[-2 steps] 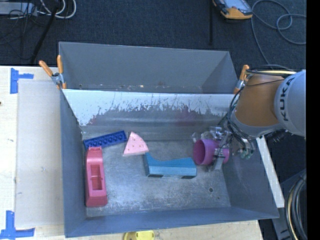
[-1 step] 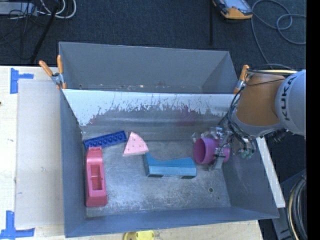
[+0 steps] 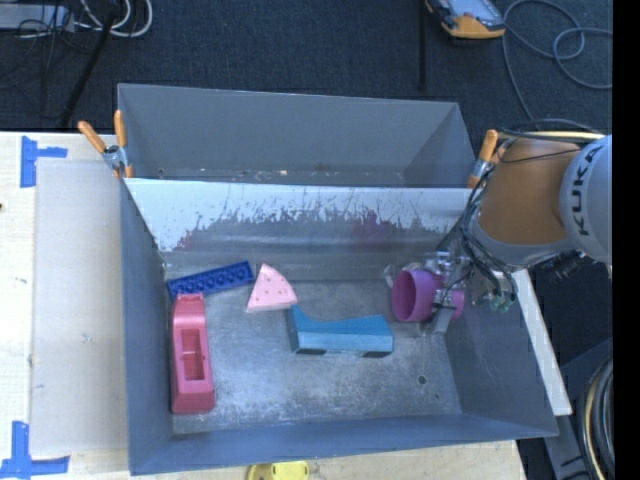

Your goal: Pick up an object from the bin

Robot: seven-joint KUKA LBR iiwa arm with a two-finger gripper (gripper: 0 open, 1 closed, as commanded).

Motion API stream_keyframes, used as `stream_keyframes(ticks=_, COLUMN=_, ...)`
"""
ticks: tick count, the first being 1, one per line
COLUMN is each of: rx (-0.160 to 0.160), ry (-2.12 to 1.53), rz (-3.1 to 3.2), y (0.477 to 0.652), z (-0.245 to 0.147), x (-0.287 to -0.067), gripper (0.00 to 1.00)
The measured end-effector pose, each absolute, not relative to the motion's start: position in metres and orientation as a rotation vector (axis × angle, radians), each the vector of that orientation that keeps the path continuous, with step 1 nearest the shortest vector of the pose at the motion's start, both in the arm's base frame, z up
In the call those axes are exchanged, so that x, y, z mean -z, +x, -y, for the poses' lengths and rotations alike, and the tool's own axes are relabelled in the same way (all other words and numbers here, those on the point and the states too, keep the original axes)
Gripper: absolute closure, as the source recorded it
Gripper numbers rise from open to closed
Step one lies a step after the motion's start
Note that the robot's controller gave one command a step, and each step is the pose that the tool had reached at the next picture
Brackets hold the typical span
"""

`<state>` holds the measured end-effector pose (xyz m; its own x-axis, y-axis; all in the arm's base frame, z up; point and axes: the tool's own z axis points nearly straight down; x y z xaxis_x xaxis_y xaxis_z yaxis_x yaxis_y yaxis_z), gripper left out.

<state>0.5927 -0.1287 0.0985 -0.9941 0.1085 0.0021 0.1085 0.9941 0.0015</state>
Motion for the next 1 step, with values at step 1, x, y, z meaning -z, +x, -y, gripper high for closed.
stream_keyframes(ticks=1, rx=0.001, ry=-0.170, rz=3.139, y=0.5938, z=0.1291, x=-0.1146, gripper=1.00)
